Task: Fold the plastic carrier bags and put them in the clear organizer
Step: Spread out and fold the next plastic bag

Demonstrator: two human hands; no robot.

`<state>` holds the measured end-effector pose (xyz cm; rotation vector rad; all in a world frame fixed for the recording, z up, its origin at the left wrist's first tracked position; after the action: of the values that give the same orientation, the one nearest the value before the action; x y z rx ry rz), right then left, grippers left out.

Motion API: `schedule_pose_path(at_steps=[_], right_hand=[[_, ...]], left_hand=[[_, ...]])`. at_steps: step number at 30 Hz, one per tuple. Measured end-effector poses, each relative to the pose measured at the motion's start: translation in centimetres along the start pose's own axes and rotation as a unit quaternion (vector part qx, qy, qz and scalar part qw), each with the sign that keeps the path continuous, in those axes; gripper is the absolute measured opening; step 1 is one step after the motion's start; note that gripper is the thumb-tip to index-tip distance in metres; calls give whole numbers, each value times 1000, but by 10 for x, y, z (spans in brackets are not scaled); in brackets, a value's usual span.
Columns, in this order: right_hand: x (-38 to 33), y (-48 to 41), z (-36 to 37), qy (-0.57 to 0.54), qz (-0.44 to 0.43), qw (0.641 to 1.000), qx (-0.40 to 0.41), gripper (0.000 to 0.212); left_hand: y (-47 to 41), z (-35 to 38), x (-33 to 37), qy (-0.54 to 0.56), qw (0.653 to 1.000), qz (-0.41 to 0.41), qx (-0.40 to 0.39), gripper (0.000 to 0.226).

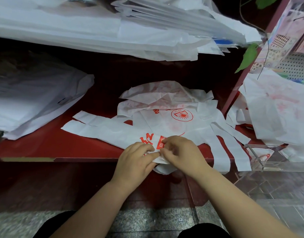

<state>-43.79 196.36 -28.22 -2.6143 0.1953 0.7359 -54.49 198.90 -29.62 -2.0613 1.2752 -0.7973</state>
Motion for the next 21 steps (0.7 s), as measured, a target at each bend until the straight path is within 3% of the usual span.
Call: schedule_pose_path(at_steps=[6,9,12,21], right_hand=[[2,0,9,45,-35,998,11,43],[-3,3,9,35,-56,998,16,39],[0,4,11,47,-40,998,7,29],[-3,8,5,71,-69,994,47,16]], left_hand=[[-12,-13,-2,67,996,-65,7,33],[-37,5,4,14,989,-109,-100,50],[-31,37,-11,-41,949,-173,-260,50],[-5,17,-82,-119,888,-243,-373,55]])
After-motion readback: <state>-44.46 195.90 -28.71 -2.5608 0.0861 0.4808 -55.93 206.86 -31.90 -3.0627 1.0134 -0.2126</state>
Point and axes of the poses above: each hand's wrist, its own y-axis away from the middle knuckle, its own z-axis out of the palm, x = y × z, the point moved 8 cm from there along -y, towards the middle knuckle, and after that the axes turned 5 degrees about x, right-handed, at the moved point
